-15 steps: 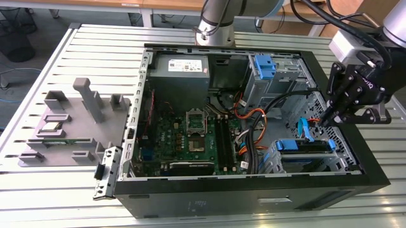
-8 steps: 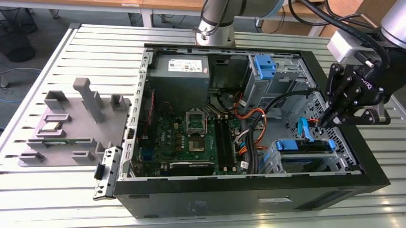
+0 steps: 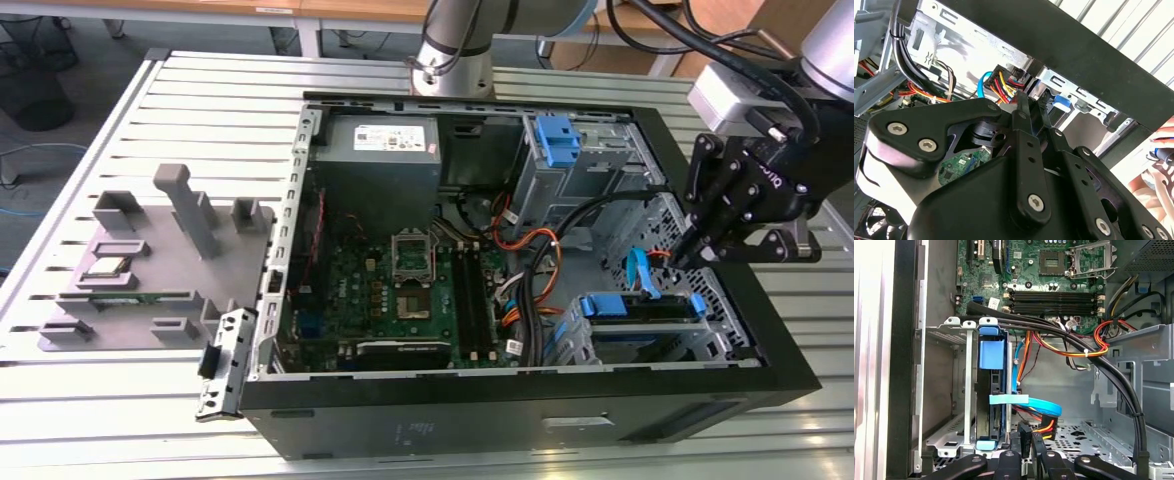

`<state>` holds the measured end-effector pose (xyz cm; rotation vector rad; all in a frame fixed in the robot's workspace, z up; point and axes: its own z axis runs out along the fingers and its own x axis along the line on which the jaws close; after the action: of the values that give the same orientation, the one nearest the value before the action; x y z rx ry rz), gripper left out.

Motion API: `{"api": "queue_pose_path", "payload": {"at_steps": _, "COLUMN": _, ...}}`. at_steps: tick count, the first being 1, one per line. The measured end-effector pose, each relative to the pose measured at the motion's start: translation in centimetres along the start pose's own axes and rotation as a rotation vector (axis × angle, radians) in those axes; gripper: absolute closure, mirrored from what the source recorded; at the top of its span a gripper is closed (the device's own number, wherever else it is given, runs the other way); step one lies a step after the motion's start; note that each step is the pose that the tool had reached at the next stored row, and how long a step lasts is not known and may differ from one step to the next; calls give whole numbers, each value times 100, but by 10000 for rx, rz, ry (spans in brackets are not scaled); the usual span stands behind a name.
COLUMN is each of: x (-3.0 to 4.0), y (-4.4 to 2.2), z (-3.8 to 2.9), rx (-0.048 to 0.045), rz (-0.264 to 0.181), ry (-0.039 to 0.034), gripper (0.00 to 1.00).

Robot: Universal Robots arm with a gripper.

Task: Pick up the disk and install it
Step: 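Insert the second disk wire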

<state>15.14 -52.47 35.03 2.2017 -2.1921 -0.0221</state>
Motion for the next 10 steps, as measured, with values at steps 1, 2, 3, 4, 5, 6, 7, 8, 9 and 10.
{"api": "queue_pose_path", "payload": {"at_steps": 1, "x": 0, "y": 0, "z": 0, "rx": 0, "rz": 0, "ry": 1, "gripper": 78}}
{"api": "queue_pose_path", "payload": {"at_steps": 2, "x": 0, "y": 0, "z": 0, "rx": 0, "rz": 0, "ry": 1, "gripper": 83}}
{"api": "queue_pose_path", "payload": {"at_steps": 3, "x": 0, "y": 0, "z": 0, "rx": 0, "rz": 0, "ry": 1, "gripper": 83}}
{"api": "queue_pose_path", "payload": {"at_steps": 4, "x": 0, "y": 0, "z": 0, "rx": 0, "rz": 0, "ry": 2, "gripper": 83}}
{"api": "queue_pose_path", "payload": {"at_steps": 5, "x": 0, "y": 0, "z": 0, "rx": 0, "rz": 0, "ry": 2, "gripper": 83}}
{"api": "queue_pose_path", "payload": {"at_steps": 6, "x": 0, "y": 0, "z": 0, "rx": 0, "rz": 0, "ry": 2, "gripper": 83}}
{"api": "queue_pose_path", "payload": {"at_steps": 7, "x": 0, "y": 0, "z": 0, "rx": 0, "rz": 0, "ry": 3, "gripper": 83}}
{"api": "queue_pose_path", "payload": {"at_steps": 8, "x": 0, "y": 0, "z": 0, "rx": 0, "rz": 0, "ry": 3, "gripper": 83}}
{"api": "queue_pose_path", "payload": {"at_steps": 9, "x": 0, "y": 0, "z": 0, "rx": 0, "rz": 0, "ry": 4, "gripper": 83}}
{"api": "queue_pose_path", "payload": {"at_steps": 10, "x": 0, "y": 0, "z": 0, "rx": 0, "rz": 0, "ry": 3, "gripper": 83}}
